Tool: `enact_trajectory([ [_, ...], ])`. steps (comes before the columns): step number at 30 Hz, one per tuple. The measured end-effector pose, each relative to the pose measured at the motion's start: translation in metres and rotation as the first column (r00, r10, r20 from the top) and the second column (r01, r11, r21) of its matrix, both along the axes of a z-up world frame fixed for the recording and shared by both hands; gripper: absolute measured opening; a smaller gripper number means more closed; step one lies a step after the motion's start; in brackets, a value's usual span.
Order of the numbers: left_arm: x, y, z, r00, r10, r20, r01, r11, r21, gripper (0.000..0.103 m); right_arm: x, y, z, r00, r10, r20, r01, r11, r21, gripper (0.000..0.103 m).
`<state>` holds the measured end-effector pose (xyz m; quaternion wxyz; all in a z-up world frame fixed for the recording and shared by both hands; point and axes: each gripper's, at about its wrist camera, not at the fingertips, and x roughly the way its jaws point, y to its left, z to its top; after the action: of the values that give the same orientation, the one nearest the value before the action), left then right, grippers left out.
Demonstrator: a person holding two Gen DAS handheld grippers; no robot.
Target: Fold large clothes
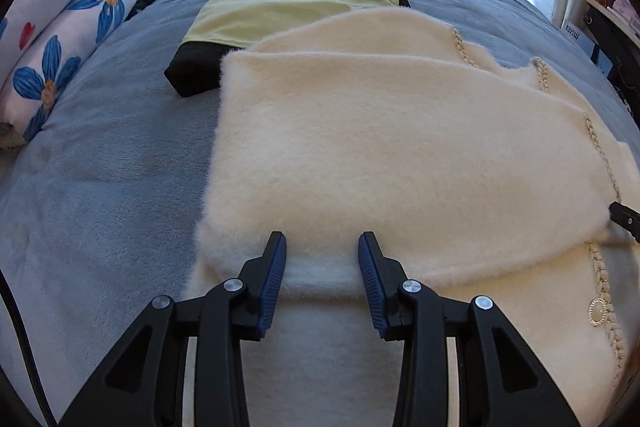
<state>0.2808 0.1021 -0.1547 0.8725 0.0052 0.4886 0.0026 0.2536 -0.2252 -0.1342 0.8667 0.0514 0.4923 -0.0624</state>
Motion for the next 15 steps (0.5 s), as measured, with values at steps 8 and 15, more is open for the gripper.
enact_trajectory([
  [8, 0.0063, 0.0020, 0.0019, 1.000, 0.009, -0.021, -0.009, 1.000, 0.004, 0.040, -0.0044, 0.0012, -0.0044, 1.000, -0.025, -0.006, 0.025, 1.000, -0.009, 0.038],
  [15, 0.0062, 0.0044, 0.0037, 0.999, 0.009, -0.038, -0.010, 1.000, -0.027, 0.046, -0.0017, 0.0040, -0.0055, 0.998, -0.055, -0.027, 0.053, 0.998, -0.046, 0.045],
])
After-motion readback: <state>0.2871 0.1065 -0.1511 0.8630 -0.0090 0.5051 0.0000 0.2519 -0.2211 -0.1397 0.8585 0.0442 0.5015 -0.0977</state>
